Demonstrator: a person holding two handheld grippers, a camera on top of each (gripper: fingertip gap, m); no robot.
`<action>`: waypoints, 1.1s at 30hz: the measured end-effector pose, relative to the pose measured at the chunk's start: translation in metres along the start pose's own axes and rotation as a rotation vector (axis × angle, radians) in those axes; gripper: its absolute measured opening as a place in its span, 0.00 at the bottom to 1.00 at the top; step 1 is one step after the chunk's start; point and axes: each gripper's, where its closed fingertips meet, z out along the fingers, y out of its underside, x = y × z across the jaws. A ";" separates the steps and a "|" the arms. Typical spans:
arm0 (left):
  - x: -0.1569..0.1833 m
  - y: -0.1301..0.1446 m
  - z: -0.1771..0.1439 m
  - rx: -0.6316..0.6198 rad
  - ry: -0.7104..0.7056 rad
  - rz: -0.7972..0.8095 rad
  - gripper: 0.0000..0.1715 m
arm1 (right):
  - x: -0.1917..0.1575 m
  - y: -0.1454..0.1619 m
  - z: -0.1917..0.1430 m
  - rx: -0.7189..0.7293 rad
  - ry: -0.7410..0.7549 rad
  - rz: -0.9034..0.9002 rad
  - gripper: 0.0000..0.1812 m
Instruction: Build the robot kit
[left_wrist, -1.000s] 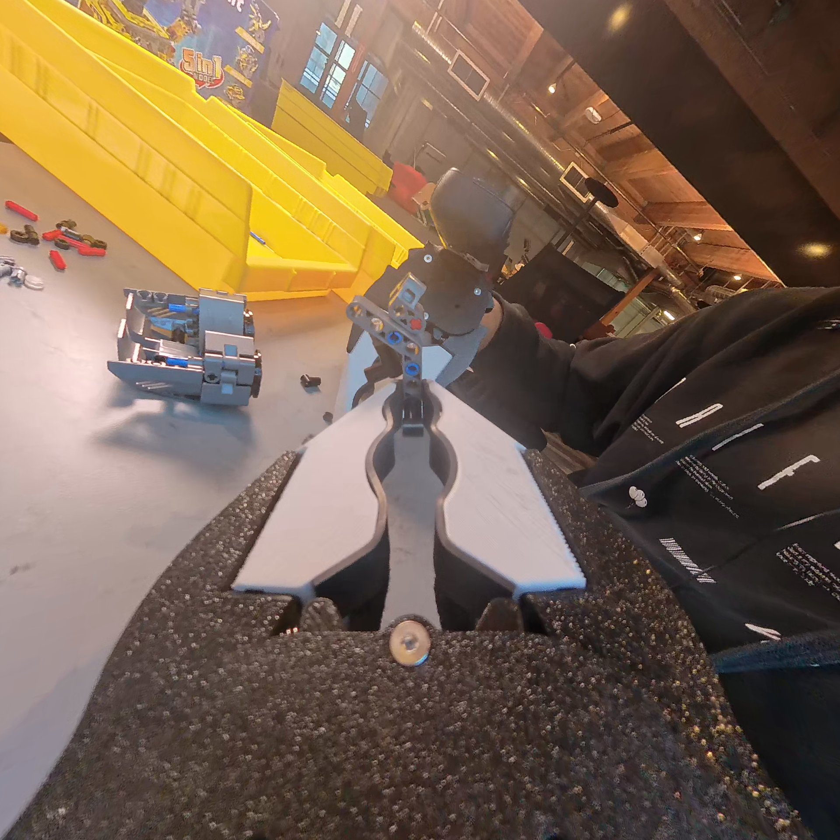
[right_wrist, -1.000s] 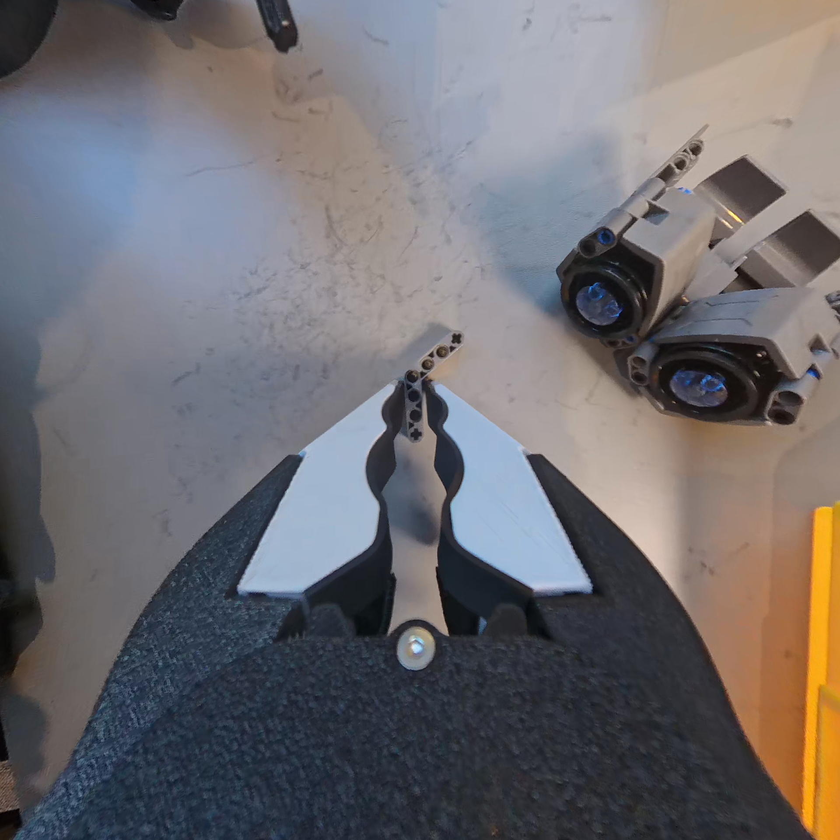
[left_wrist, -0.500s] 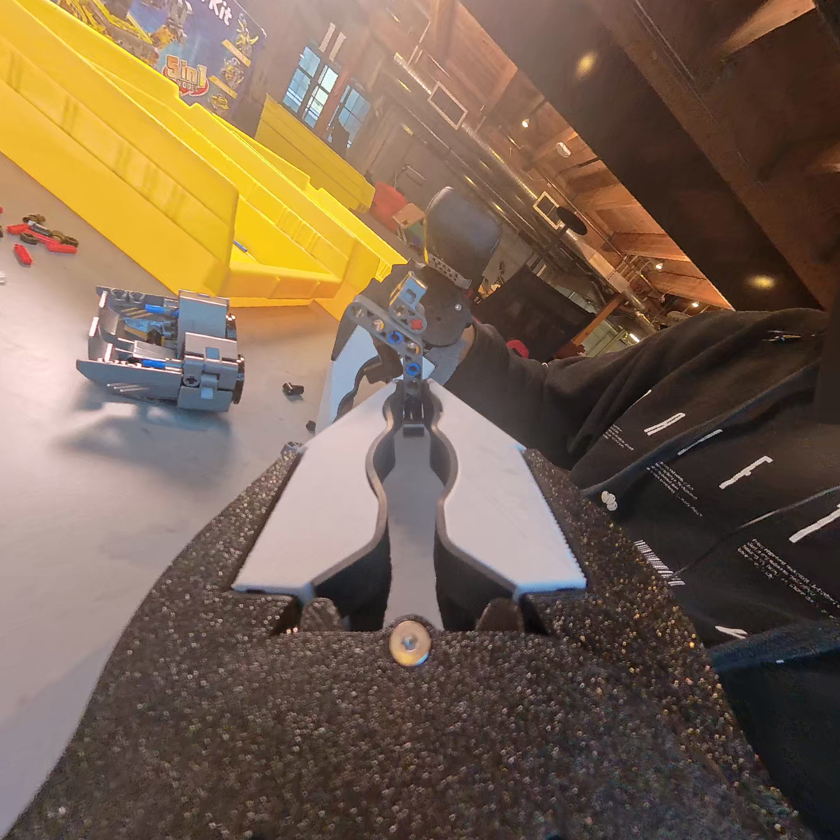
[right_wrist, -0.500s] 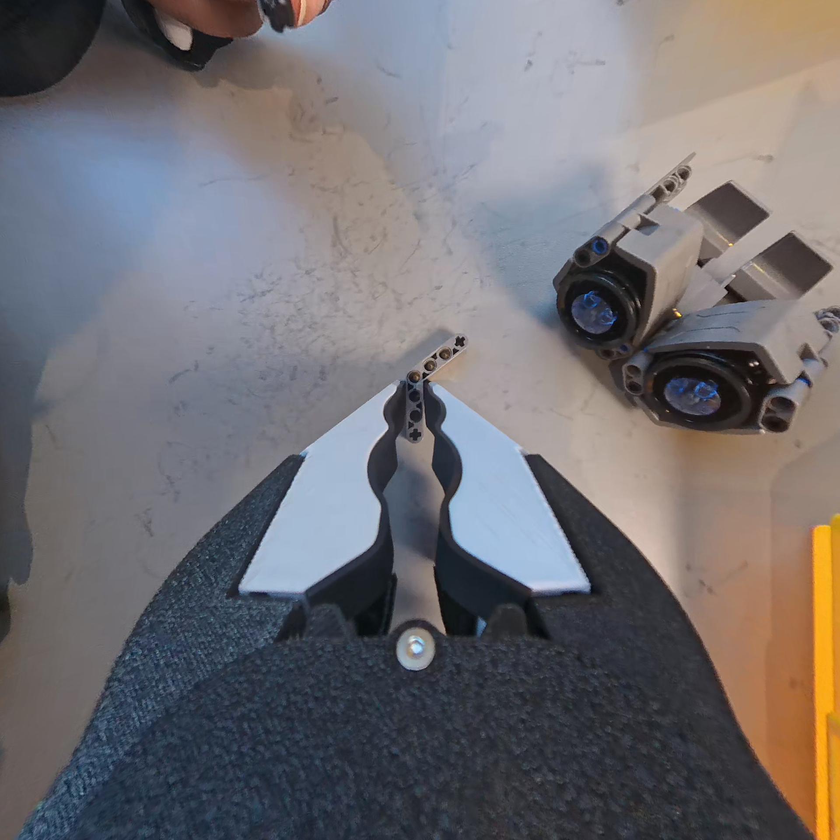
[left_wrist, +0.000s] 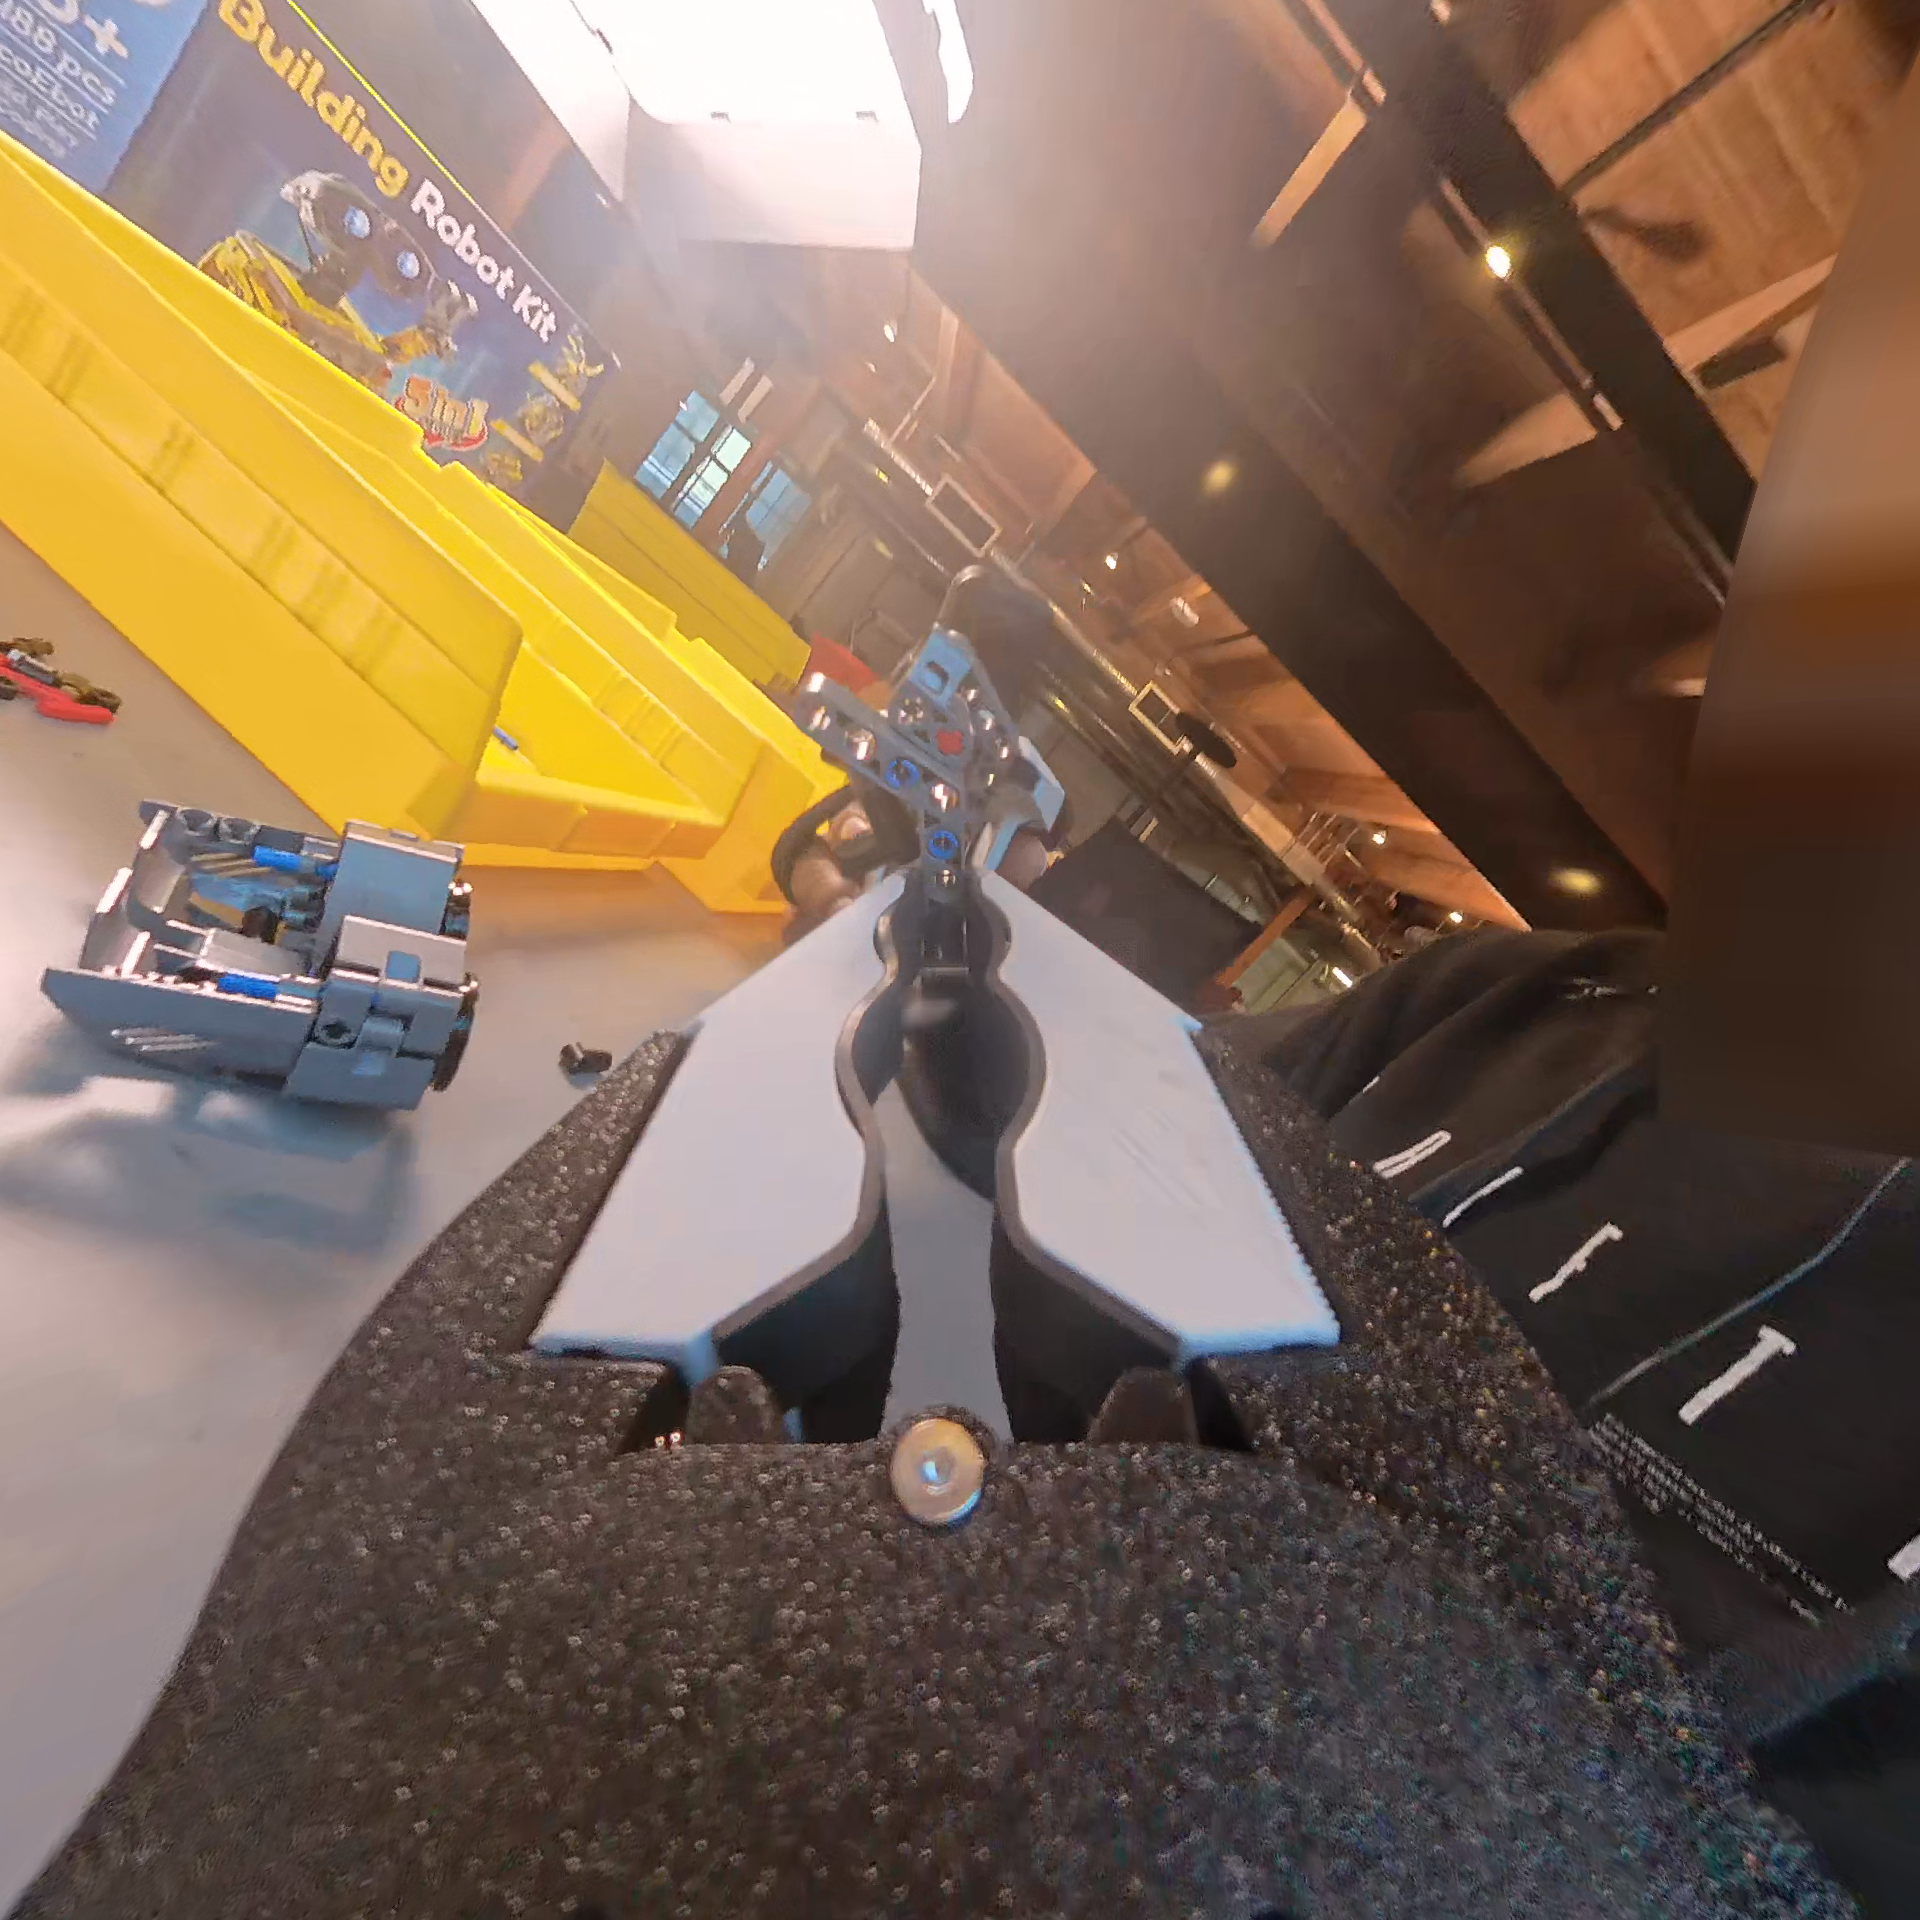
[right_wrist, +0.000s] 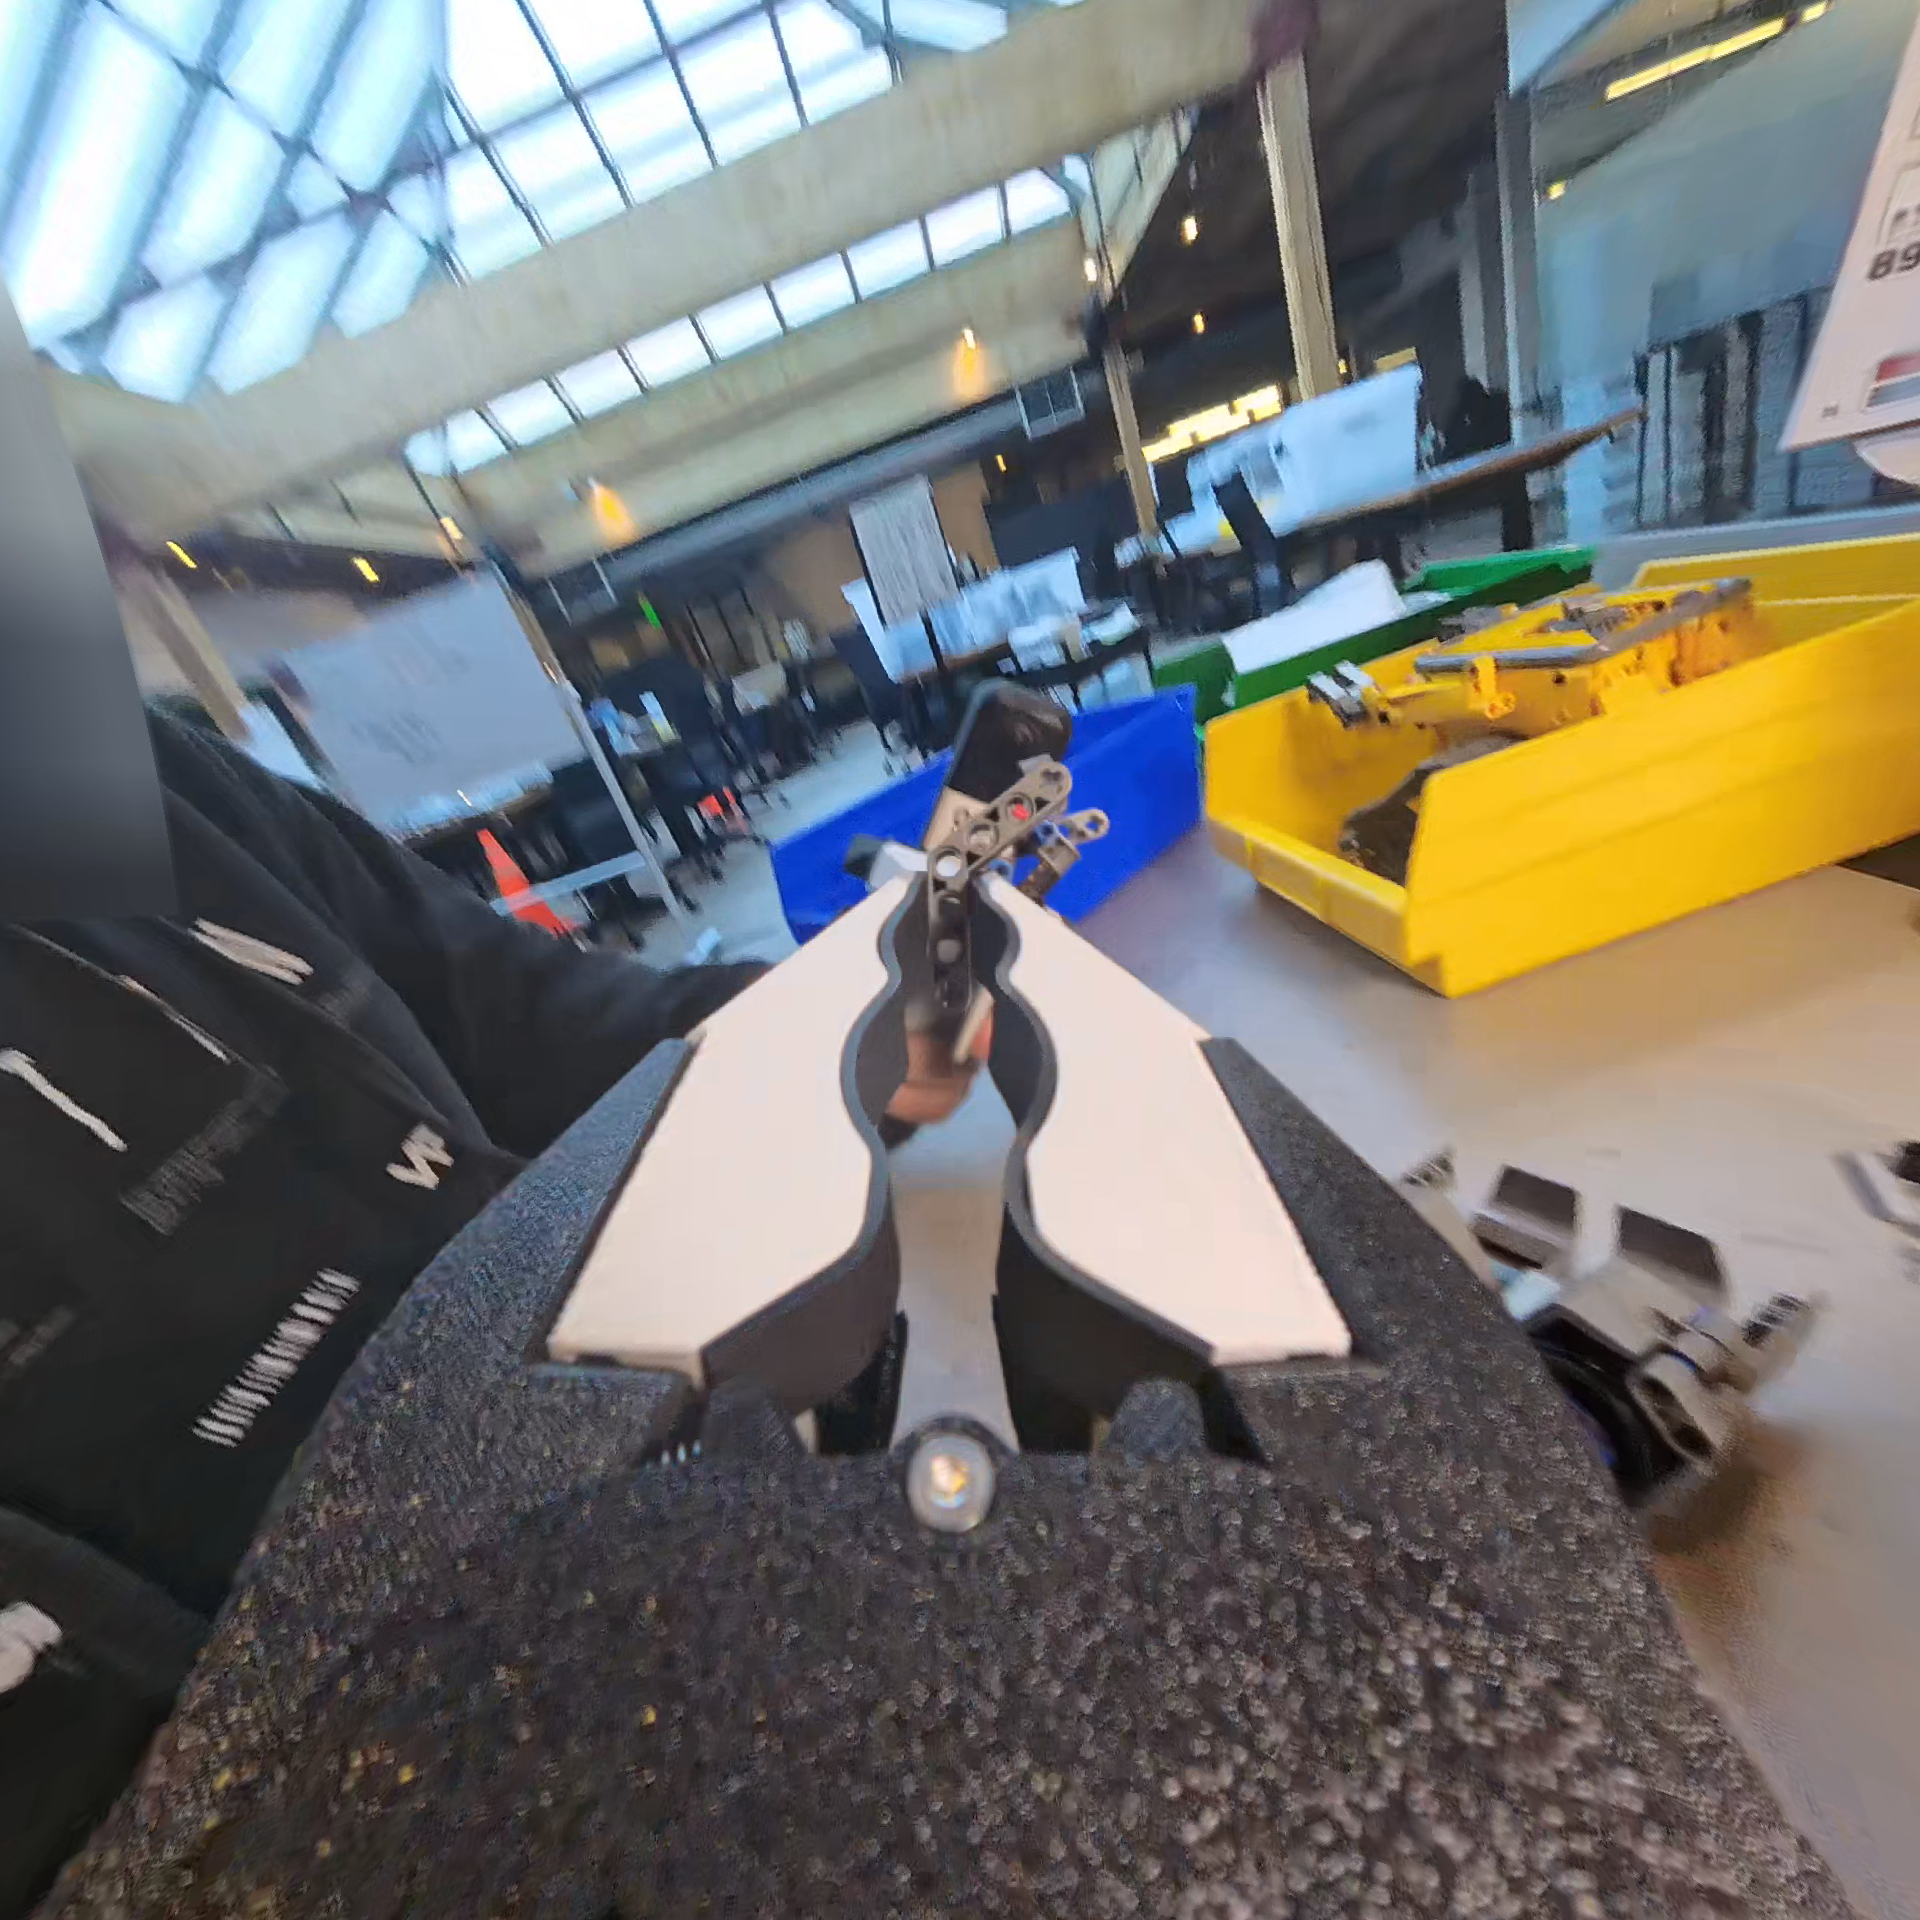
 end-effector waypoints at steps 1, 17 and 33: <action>0.001 0.000 0.003 0.009 0.000 -0.005 0.04 | -0.002 -0.005 0.000 0.053 -0.024 0.039 0.03; -0.001 0.003 0.012 0.047 -0.043 -0.079 0.04 | 0.012 -0.002 0.013 0.308 -0.125 0.466 0.03; -0.010 0.005 0.012 0.047 -0.137 0.000 0.04 | 0.023 0.008 0.017 0.328 0.017 0.397 0.03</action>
